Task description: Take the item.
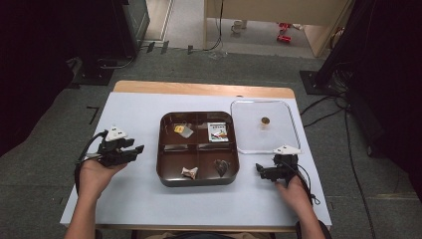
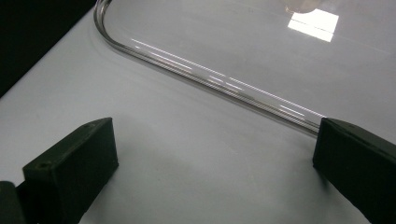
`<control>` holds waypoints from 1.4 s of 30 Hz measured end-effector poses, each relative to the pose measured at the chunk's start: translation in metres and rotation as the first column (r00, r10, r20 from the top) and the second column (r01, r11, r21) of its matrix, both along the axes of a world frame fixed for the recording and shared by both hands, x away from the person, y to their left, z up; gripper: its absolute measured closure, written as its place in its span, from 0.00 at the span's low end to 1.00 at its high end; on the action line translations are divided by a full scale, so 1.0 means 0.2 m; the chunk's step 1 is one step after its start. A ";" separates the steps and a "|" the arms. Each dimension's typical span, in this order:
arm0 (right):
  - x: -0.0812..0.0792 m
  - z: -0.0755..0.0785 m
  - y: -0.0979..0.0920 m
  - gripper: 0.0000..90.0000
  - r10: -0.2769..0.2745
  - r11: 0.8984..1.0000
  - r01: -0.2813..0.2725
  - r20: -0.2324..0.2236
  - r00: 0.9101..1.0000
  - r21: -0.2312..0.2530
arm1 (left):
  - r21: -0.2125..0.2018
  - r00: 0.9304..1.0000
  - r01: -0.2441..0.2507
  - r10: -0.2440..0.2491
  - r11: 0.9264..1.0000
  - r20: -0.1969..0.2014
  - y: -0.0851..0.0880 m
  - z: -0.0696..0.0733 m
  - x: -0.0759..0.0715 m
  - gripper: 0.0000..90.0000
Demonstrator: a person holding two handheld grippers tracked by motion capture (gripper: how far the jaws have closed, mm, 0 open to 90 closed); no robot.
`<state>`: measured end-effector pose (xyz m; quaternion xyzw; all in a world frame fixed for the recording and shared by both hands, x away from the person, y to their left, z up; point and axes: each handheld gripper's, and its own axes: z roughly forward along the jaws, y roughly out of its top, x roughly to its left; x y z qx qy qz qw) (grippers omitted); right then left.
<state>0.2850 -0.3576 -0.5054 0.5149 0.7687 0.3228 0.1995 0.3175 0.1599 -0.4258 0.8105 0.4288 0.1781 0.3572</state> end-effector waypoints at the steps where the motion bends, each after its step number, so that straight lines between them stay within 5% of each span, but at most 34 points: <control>1: 0.00 0.00 0.00 0.00 0.000 1.000 0.000 0.000 1.000 0.000 | -0.004 1.000 0.011 -0.011 1.000 0.000 -0.01 0.01 0.00 0.58; 14: 0.00 0.00 0.00 0.00 0.000 1.000 0.000 0.001 1.000 0.000 | -0.045 0.993 0.115 -0.116 0.992 -0.007 -0.14 0.08 -0.01 0.59; 21: 0.00 0.00 0.00 0.00 0.000 1.000 0.000 0.000 1.000 -0.001 | -0.050 0.986 0.166 -0.165 0.985 0.030 -0.20 0.11 -0.03 0.60; 30: 0.00 0.00 0.00 0.00 0.000 1.000 0.000 0.001 1.000 0.000 | -0.049 0.966 0.260 -0.258 0.964 0.029 -0.33 0.11 -0.05 0.58; 42: 0.00 0.00 0.00 0.00 -0.002 1.000 0.002 -0.002 1.000 0.001 | -0.058 0.922 0.385 -0.386 0.921 -0.008 -0.48 0.05 -0.04 0.59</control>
